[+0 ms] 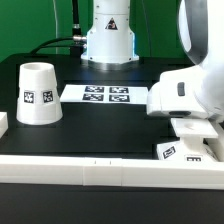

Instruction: Assemble lamp

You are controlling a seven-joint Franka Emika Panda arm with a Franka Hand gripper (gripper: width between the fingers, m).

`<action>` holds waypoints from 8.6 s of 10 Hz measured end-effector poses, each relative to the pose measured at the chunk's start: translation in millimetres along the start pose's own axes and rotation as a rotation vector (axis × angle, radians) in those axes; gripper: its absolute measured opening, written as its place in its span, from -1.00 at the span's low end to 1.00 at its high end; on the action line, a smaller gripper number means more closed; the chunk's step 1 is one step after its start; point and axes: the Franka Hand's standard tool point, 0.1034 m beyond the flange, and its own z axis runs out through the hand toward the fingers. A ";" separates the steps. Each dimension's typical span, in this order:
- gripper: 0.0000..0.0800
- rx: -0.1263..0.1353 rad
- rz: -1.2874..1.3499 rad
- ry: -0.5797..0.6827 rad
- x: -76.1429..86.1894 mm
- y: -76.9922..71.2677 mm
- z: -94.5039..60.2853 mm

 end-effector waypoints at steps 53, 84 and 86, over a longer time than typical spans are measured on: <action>0.44 -0.063 -0.192 1.303 1.6 42.1 -196.9; 0.75 -0.042 -0.178 0.750 -19.4 26.7 -197.2; 0.75 -0.045 -0.178 0.765 -14.3 30.6 -194.0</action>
Offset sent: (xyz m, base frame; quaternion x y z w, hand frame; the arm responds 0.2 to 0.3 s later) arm 0.0066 -0.0274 0.0730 -0.0111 -0.0270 -0.0192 0.9994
